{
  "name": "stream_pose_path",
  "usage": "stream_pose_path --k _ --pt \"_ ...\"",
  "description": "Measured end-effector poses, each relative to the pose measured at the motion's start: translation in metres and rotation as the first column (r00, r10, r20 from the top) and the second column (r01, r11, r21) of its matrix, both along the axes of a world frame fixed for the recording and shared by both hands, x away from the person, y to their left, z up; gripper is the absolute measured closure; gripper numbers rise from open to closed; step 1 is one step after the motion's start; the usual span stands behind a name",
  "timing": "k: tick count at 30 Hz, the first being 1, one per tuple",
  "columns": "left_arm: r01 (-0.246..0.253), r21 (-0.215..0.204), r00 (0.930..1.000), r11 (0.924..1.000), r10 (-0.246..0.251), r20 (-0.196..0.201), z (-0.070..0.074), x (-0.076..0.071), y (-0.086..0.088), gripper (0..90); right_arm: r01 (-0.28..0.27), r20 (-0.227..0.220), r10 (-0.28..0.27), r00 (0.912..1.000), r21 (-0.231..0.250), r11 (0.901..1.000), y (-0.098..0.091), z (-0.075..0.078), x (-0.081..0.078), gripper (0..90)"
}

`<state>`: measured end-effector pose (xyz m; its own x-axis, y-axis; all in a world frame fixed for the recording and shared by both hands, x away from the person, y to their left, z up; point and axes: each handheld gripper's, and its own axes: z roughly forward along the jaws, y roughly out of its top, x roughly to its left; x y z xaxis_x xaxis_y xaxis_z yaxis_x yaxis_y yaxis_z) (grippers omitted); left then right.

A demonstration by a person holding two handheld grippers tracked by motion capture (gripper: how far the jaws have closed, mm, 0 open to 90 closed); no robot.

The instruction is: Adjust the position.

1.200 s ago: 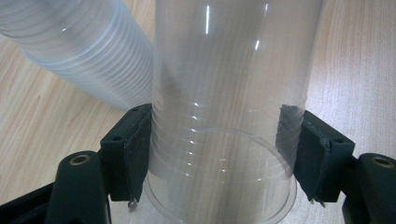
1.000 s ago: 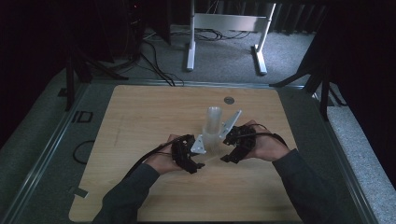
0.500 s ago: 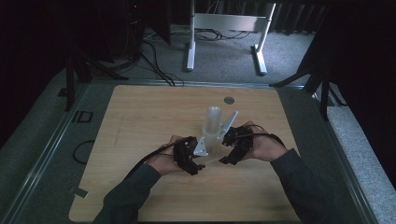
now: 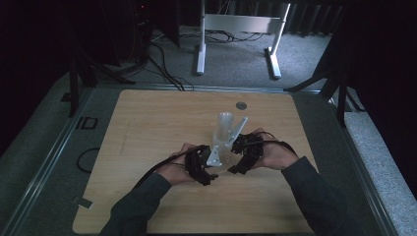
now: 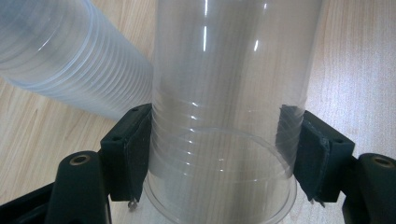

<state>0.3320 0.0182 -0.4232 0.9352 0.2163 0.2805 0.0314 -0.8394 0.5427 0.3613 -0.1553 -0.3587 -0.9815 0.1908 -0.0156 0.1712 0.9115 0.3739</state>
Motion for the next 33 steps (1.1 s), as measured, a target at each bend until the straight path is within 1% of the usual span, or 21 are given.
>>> stream_pose_path --k 4,5,10,11,16,17,21,25,28,33 --pt "0.006 0.004 1.0000 1.0000 -0.006 0.001 -0.0001 -0.0007 -0.0011 29.3 0.001 -0.003 -0.001 1.0000 0.003 1.0000 0.0012 -0.0014 0.0007 27.6" --pt "0.008 0.005 0.9999 1.0000 -0.008 0.009 0.0003 -0.0019 -0.0024 29.3 0.001 -0.010 -0.001 0.9999 0.001 1.0000 0.0018 -0.0019 0.0005 28.0" --pt "0.009 0.002 0.9999 1.0000 -0.009 0.013 0.0010 -0.0023 -0.0029 29.3 -0.001 -0.014 0.001 0.9999 0.000 1.0000 0.0029 -0.0030 0.0003 28.0" --pt "0.011 0.006 0.9997 0.9999 -0.011 0.020 0.0018 -0.0027 -0.0039 29.3 -0.001 -0.014 0.001 0.9999 0.000 1.0000 0.0029 -0.0030 0.0003 28.0" --pt "0.013 0.008 0.9997 0.9999 -0.013 0.019 0.0015 -0.0036 -0.0053 29.3 -0.004 -0.018 0.004 0.9998 0.001 1.0000 0.0059 -0.0060 -0.0006 28.6" --pt "0.013 0.012 0.9997 0.9998 -0.013 0.022 0.0014 -0.0037 -0.0066 29.4 -0.007 -0.020 0.007 0.9998 -0.002 1.0000 0.0071 -0.0078 -0.0007 32.1" --pt "0.015 0.016 0.9996 0.9998 -0.015 0.022 0.0009 -0.0036 -0.0071 29.3 -0.006 -0.021 0.006 0.9998 -0.006 1.0000 0.0073 -0.0087 -0.0005 34.2" --pt "0.008 0.015 0.9997 0.9999 -0.008 0.025 0.0014 -0.0033 -0.0068 28.9 -0.010 -0.023 0.010 0.9997 0.000 0.9999 0.0071 -0.0083 -0.0002 37.9" --pt "-0.001 0.010 0.9997 0.9999 0.001 0.026 0.0015 -0.0031 -0.0069 28.3 -0.010 -0.020 0.011 0.9997 0.006 0.9999 0.0067 -0.0078 0.0002 39.1" --pt "-0.003 -0.002 0.9997 1.0000 0.003 0.026 0.0018 -0.0026 -0.0065 26.8 -0.004 -0.014 0.004 0.9999 0.013 0.9999 0.0056 -0.0060 0.0002 40.8"
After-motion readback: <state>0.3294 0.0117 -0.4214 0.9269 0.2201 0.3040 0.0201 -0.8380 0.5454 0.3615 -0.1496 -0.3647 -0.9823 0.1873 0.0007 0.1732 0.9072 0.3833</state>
